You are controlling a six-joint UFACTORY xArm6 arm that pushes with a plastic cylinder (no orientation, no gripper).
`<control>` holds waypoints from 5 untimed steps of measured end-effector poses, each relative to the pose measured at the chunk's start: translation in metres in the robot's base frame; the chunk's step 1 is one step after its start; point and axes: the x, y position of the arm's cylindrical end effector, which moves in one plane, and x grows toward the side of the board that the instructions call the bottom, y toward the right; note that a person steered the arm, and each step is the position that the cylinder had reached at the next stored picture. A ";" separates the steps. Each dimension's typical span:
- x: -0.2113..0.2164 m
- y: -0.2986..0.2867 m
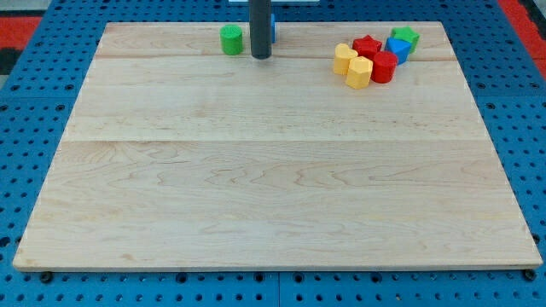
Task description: Slightly push the red circle into the group of blocks
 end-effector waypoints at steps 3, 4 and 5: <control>0.048 0.129; 0.048 0.168; 0.045 0.188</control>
